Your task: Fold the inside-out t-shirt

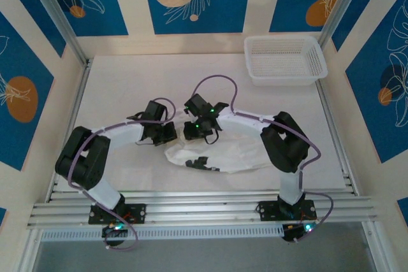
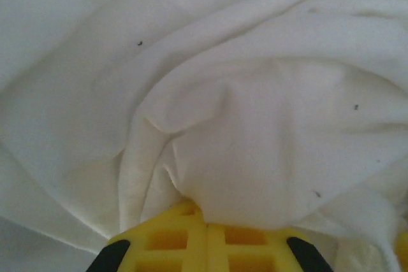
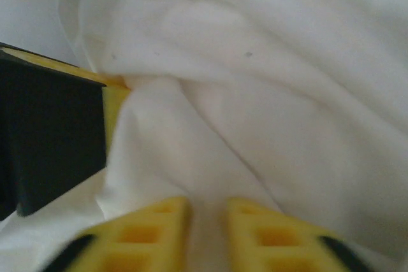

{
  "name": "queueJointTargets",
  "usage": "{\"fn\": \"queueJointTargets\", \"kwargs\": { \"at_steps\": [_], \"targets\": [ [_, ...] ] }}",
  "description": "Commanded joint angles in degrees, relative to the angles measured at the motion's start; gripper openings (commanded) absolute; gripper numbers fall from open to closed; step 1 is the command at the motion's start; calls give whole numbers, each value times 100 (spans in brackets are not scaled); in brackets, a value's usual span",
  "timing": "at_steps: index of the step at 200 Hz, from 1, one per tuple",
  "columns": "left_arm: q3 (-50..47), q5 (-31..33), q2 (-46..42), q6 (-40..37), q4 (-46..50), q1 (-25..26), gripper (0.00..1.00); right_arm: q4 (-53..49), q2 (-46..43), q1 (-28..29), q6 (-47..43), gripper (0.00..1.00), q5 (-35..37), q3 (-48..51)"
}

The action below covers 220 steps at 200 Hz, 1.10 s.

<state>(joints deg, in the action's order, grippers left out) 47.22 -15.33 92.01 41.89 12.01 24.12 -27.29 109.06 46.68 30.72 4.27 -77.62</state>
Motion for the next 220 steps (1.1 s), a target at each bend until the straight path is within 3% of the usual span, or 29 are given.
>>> {"fn": "queueJointTargets", "kwargs": {
  "at_steps": [1,19,49,70,90,125,154,187,220],
  "targets": [
    [84,-288,-732,111,75,-369,0,-184,-649,-14,-291,0,395,-118],
    [334,-188,-1646,0,645,-737,0,270,-1676,-189,-505,0,626,493],
    [830,80,-2785,-187,1414,-1190,0,1319,-3419,-539,-829,0,-46,1796],
    [927,9,-3111,-199,1559,-1244,0,1550,-4127,-592,-718,0,-167,2316],
    [832,-75,-3145,-151,1576,-1246,0,1581,-4362,-591,-455,0,-138,2605],
    [683,171,-3193,-382,1811,-1352,0,1255,-4801,-1004,541,0,658,3073],
    [910,-159,-3242,-724,1827,-1410,0,1586,-5557,-1756,1026,0,85,3365],
    [1118,-1356,-3130,-852,1205,-1396,0,1598,-5577,-1729,637,0,-571,2495],
    [880,-1391,-3145,-737,959,-1357,1,1777,-5021,-1743,533,0,-830,1889]
  ]
}}
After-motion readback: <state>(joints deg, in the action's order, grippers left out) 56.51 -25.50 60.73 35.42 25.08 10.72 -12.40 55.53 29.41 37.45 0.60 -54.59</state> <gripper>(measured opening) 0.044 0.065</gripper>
